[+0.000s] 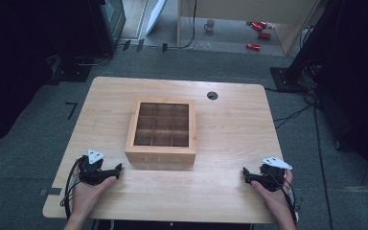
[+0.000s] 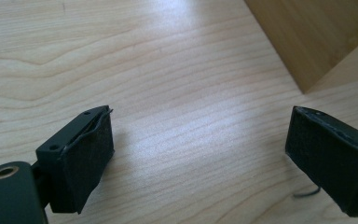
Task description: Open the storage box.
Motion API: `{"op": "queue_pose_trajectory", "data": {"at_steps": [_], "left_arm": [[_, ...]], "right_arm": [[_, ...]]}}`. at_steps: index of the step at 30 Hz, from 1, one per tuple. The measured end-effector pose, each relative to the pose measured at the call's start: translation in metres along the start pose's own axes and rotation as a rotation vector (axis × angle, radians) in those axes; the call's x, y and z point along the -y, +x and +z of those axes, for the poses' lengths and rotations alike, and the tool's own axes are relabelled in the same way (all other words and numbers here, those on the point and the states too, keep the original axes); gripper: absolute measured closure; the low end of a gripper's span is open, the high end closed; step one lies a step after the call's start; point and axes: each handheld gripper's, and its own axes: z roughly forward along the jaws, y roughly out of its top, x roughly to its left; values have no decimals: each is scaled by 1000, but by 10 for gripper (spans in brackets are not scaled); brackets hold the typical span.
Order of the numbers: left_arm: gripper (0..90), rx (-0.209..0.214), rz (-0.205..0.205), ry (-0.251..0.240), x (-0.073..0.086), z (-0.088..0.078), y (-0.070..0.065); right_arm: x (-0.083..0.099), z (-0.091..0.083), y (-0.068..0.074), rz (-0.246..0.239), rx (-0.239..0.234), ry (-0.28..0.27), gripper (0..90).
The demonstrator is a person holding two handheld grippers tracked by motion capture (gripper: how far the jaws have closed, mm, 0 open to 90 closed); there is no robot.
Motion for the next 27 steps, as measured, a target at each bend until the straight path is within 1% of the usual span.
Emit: {"op": "queue_pose_trajectory", "data": {"at_steps": [3, 7, 8, 9, 10, 11, 14, 16, 17, 18, 19, 20, 21, 23, 24, 25, 26, 27], "left_arm": [[78, 28, -21, -32, -2, -6, 2], [80, 63, -11, -75, -7, -14, -1], [96, 76, -9, -87, -8, -16, -2], [126, 76, -9, -87, -8, -16, -2], [137, 105, 2, -104, -10, -18, -5], [137, 113, 12, -109, -12, -19, -8], [140, 129, 15, -134, -18, -22, -13], [140, 140, 25, -144, -22, -23, -17], [141, 140, 25, -144, -22, -23, -17], [142, 153, 43, -151, -25, -24, -21], [145, 153, 43, -151, -25, -24, -21], [153, 167, 67, -149, -27, -23, -24], [167, 175, 75, -145, -28, -23, -26], [252, 177, 81, -142, -28, -22, -27], [284, 187, 89, -136, -29, -20, -28], [313, 187, 89, -136, -29, -20, -28], [363, 218, 102, -133, -29, -18, -29], [413, 229, 110, -137, -30, -18, -29]], "right_arm": [[0, 0, 0, 1, 2, 0, 39], [-1, 0, 0, 13, 13, 0, 37], [-1, 1, 0, 13, 14, 1, 37], [-1, 1, 0, 13, 14, 1, 37], [-1, 1, 0, 14, 14, 1, 37], [-1, 1, 0, 14, 15, 1, 38], [0, 0, 0, 12, 9, -7, 62], [0, -1, 1, 16, 26, -14, 83], [0, -1, 1, 16, 26, -14, 83], [-1, -4, 1, 29, 26, -26, 97], [-2, -5, 1, 43, 18, -34, 104], [-4, -7, 2, 54, 9, -45, 113], [-6, -9, 3, 60, 5, -58, 124], [-11, -14, 6, 71, -7, -82, 129], [-13, -16, 8, 72, -11, -92, 132], [-13, -16, 8, 72, -11, -92, 132], [-18, -19, 13, 66, -19, -107, 139], [-20, -20, 15, 56, -23, -113, 145]]}}
